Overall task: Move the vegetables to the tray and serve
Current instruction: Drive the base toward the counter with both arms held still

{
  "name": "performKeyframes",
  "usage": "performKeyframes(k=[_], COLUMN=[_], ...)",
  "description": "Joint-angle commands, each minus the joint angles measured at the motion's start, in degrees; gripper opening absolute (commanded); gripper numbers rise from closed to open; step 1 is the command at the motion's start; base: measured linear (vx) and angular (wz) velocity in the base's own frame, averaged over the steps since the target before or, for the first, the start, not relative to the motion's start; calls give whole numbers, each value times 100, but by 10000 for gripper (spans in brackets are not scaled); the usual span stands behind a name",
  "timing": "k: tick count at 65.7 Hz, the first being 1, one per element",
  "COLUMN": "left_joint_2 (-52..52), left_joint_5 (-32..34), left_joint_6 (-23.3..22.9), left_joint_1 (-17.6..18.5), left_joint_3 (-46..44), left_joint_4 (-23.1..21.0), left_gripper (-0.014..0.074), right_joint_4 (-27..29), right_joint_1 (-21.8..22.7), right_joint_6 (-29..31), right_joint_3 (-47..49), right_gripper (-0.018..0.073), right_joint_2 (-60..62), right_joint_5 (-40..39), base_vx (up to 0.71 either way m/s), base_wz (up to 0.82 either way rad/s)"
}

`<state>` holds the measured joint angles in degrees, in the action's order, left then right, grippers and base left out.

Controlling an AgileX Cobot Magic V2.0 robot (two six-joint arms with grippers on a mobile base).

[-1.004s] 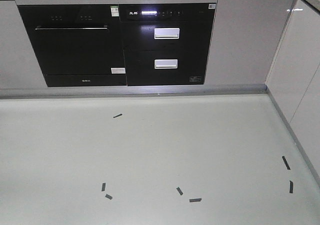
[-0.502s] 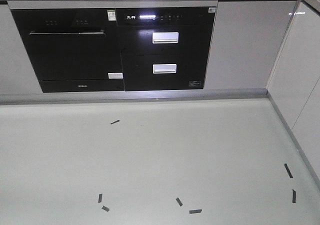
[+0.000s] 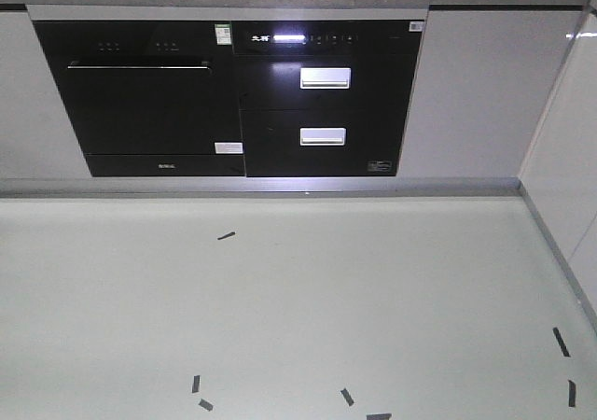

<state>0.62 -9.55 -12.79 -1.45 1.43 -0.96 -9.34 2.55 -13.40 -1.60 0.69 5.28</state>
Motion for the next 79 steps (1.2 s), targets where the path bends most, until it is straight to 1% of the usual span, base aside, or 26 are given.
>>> performKeyframes(k=[1, 79], left_joint_2=[9, 9], left_joint_5=[412, 412], left_joint_6=[-42, -42], left_joint_1=[-23, -23], left_joint_3=[156, 156], left_joint_4=[-2, -2], left_gripper=[-6, -6], right_joint_4=[-73, -73], right_joint_1=[30, 30], right_joint_6=[18, 18], right_joint_3=[-90, -90], right_gripper=[-2, -2], right_joint_2=[42, 42], right_joint_5=[-444, -444], base_vx=[10, 11], base_wz=[15, 3])
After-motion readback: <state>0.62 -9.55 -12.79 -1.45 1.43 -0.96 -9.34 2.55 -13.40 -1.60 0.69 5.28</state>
